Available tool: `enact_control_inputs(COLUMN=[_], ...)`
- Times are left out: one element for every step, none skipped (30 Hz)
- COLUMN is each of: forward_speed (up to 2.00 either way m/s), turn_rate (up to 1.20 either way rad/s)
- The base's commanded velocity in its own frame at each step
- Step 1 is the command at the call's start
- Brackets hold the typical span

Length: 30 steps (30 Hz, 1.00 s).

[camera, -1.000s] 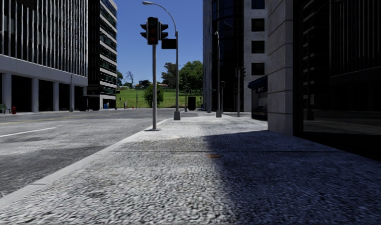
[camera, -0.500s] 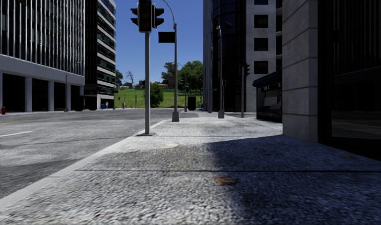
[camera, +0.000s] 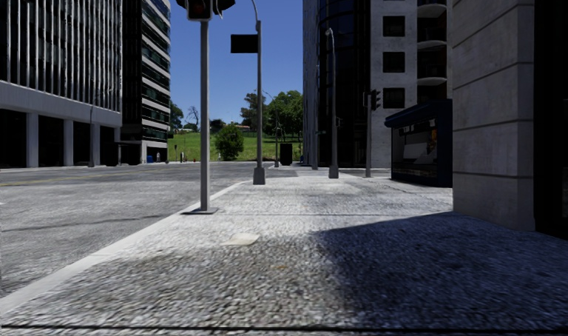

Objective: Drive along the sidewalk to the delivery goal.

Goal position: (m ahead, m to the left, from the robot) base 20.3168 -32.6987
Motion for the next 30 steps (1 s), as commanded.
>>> enact_control_inputs(forward_speed=[2.00, 2.00, 2.00, 2.00, 2.00, 2.00, 2.00, 2.00, 2.00, 2.00, 2.00, 2.00, 2.00, 2.00, 2.00, 2.00, 2.00, 2.00, 2.00, 2.00, 2.00, 2.00, 2.00, 2.00, 2.00, 2.00, 2.00, 2.00, 2.00, 2.00], turn_rate=[0.00, 0.00, 0.00, 0.00, 0.00, 0.00, 0.00, 0.00, 0.00, 0.00, 0.00, 0.00, 0.00, 0.00, 0.00, 0.00, 0.00, 0.00, 0.00, 0.00, 0.00, 0.00, 0.00, 0.00, 0.00, 0.00, 0.00, 0.00, 0.00, 0.00])
